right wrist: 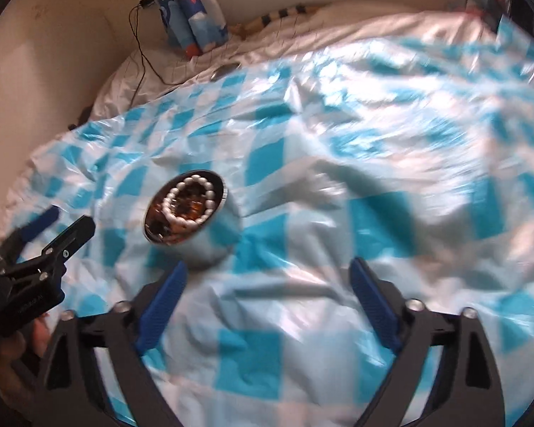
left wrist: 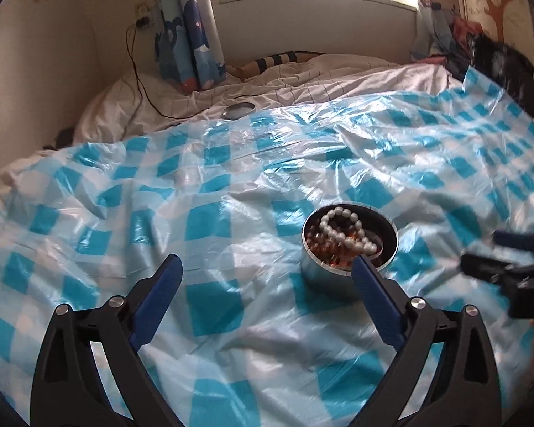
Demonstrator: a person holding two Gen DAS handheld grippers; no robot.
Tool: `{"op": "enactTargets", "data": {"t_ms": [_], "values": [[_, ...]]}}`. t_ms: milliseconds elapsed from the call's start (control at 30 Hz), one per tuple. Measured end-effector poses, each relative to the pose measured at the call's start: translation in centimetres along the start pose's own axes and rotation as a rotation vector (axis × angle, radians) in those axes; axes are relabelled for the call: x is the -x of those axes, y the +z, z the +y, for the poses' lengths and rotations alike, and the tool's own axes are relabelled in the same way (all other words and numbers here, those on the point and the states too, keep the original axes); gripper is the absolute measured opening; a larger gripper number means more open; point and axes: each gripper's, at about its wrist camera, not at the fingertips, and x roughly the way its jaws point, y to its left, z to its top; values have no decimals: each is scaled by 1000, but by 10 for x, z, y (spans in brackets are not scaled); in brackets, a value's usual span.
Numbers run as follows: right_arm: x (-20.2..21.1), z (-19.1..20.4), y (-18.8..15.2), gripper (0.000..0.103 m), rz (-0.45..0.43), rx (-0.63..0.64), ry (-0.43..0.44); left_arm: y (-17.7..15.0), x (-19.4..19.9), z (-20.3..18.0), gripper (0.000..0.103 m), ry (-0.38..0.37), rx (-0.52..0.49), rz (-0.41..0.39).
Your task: Organize jewelry
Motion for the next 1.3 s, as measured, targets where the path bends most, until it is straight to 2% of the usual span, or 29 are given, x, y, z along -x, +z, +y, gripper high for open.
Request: {"op": "enactTargets", "data": {"t_ms": [100,300,667,1300], "values": [[12,3,-14,93,-4,17,-19,-11,12,-2,92,18,-22,5],[21,21,-33,93,10,46,-22,-23,42,3,93,40,0,-22],[40,51,-49,95,15,114,-28,-35,77,13,95,21,21,-48],[54,50,-52,96,22,136,-35,-36,82,-10,95,3,-23,-50]]}}
